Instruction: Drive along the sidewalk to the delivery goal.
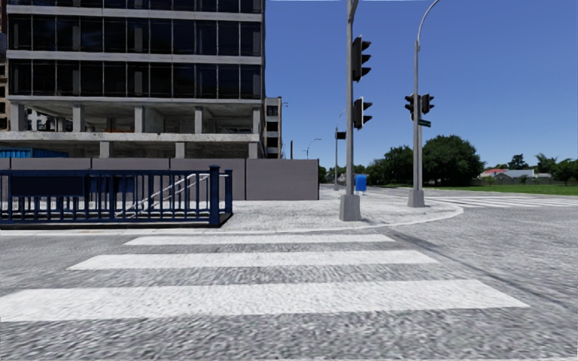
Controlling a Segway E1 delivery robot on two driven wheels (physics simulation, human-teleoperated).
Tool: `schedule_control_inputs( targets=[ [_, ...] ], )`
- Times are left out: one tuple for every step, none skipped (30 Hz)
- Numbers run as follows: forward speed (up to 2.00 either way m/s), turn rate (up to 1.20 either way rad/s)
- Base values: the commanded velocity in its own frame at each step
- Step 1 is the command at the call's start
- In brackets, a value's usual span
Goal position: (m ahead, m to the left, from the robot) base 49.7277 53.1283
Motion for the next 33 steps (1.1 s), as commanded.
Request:
schedule_control_inputs(
  targets=[
    [2.00,0.00],
    [2.00,0.00],
    [2.00,0.00],
    [2.00,0.00],
    [2.00,0.00],
    [2.00,0.00],
    [2.00,0.00],
    [2.00,0.00],
    [2.00,0.00],
    [2.00,0.00],
    [2.00,0.00],
    [2.00,0.00],
    [2.00,0.00],
    [2.00,0.00],
    [2.00,0.00],
    [2.00,0.00],
    [2.00,0.00],
    [2.00,0.00],
    [2.00,0.00],
    [2.00,0.00],
    [2.00,0.00],
    [2.00,0.00],
    [2.00,0.00],
    [2.00,0.00],
    [2.00,0.00],
    [2.00,0.00],
    [2.00,0.00],
    [2.00,0.00],
    [2.00,0.00],
    [2.00,0.00],
    [2.00,0.00],
    [2.00,0.00],
    [2.00,0.00]
  ],
)
